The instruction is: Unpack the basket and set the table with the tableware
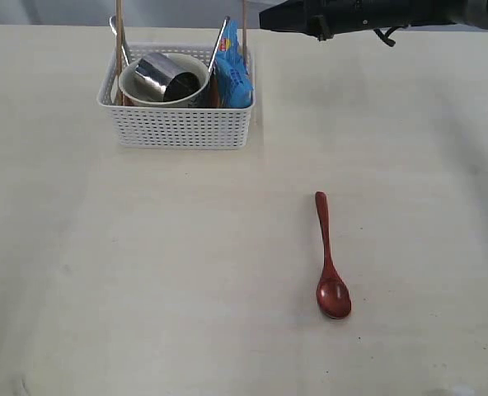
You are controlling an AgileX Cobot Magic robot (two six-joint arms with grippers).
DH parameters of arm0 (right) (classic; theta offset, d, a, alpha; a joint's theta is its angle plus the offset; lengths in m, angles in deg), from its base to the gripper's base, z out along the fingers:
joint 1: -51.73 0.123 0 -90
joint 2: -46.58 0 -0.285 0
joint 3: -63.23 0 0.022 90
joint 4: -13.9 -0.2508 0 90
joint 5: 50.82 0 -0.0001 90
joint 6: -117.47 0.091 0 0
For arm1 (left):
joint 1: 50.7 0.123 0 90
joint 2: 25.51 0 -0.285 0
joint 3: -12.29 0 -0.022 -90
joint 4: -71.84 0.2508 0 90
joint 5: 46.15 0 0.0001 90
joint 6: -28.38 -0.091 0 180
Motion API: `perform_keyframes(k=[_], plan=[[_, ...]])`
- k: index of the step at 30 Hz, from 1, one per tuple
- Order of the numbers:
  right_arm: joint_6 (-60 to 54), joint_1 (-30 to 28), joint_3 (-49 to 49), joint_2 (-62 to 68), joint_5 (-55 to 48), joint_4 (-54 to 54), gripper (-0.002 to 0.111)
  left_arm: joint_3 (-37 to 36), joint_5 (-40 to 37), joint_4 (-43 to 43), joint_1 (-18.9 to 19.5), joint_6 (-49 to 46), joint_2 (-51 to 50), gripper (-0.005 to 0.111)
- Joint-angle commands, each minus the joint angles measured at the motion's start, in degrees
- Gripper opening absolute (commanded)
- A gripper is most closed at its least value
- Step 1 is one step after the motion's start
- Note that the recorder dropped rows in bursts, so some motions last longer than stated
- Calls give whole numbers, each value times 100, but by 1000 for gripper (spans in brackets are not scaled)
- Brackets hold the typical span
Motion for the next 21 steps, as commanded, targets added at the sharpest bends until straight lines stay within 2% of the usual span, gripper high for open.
perform_keyframes(k=[1, 2, 7, 11, 13, 15, 18, 21], plan=[[19, -22, -36, -68, -63, -24, 55, 971, -197, -2227, 11, -1349, -876, 0], [39, -22, -36, -68, -63, -24, 55, 1274, -421, -2420, 11, -1506, -1308, 0], [138, -22, -36, -68, -63, -24, 55, 2760, -1182, -2349, 11, -1524, -4051, 0], [138, -22, -36, -68, -63, -11, 55, 4260, -2443, -2207, 11, -1520, -6356, 4], [138, -22, -36, -68, -63, -6, 55, 5033, -3159, -2207, 11, -1520, -7418, 12], [138, -22, -36, -68, -63, 3, 55, 5901, -3965, -2207, 11, -1520, -8341, 24], [138, -43, -36, -68, -63, 0, 55, 7181, -5060, -2198, 11, -1557, -9418, 48], [138, -64, -36, -68, -63, 0, 55, 8170, -5738, -2198, 11, -1569, -10246, 61]])
